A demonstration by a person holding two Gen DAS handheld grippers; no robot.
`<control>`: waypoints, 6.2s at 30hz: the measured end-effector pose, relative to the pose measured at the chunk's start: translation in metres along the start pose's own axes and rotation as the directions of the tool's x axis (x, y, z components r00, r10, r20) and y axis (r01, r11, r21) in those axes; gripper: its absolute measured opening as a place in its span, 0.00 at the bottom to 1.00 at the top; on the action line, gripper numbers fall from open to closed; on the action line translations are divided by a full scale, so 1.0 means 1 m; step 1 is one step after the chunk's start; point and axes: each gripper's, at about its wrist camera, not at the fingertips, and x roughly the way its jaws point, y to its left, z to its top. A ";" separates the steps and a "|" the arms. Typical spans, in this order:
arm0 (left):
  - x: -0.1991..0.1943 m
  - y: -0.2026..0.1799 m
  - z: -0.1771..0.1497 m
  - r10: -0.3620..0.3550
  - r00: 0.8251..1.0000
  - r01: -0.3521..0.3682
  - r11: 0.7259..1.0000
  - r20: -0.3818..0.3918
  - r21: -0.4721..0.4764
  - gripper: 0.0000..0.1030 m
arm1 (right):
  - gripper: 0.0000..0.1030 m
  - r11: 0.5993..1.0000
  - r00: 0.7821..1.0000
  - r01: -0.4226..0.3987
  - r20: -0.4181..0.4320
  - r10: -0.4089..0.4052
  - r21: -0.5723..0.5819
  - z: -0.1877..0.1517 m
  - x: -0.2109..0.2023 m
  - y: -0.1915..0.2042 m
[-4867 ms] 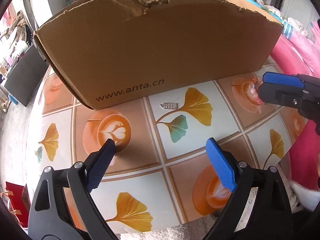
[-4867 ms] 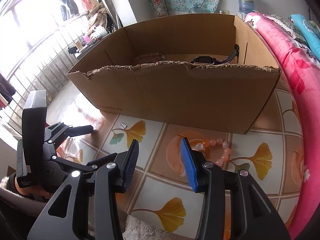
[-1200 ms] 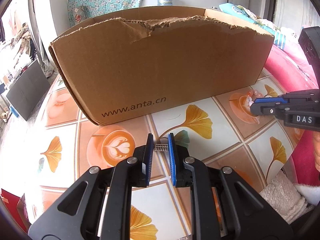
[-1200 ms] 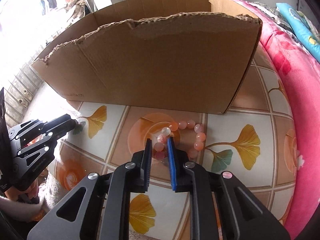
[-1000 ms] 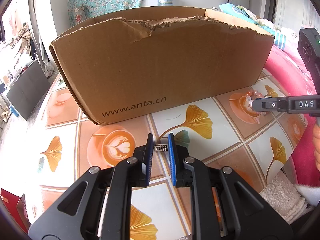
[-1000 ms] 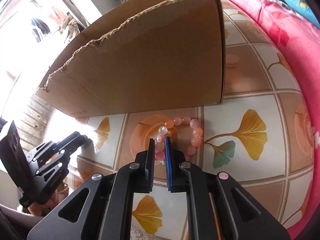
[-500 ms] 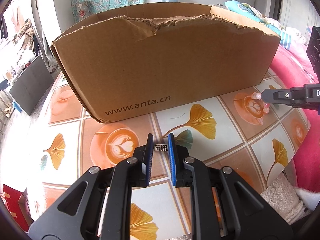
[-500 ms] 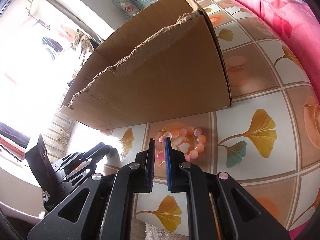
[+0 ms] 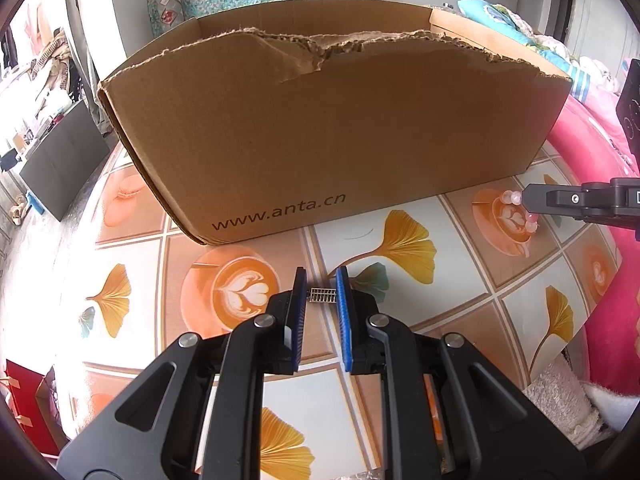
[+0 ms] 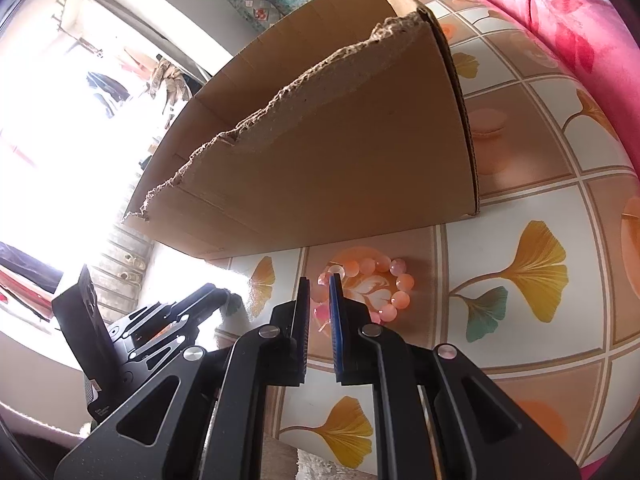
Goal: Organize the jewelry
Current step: 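Lift the pink bracelet with the right tool while the left tool holds the charm, then carry both tools over the box and open the left tool to drop the charm, then open the right tool to drop the pink bracelet into the box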
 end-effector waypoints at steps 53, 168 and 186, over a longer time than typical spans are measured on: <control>0.001 0.000 0.000 0.004 1.000 -0.004 1.000 -0.003 0.002 0.13 | 0.10 0.988 0.989 -0.139 0.067 0.134 0.064 0.009 -0.027 -0.005; -0.041 0.117 0.103 -0.249 0.968 0.250 0.916 0.046 -0.314 0.73 | 0.24 0.997 0.956 0.066 0.290 -0.052 -0.037 0.101 -0.085 0.012; -0.022 0.089 0.087 -0.196 0.980 0.172 0.937 -0.047 -0.303 0.77 | 0.31 0.993 0.988 0.115 0.097 -0.117 0.032 0.083 -0.044 -0.016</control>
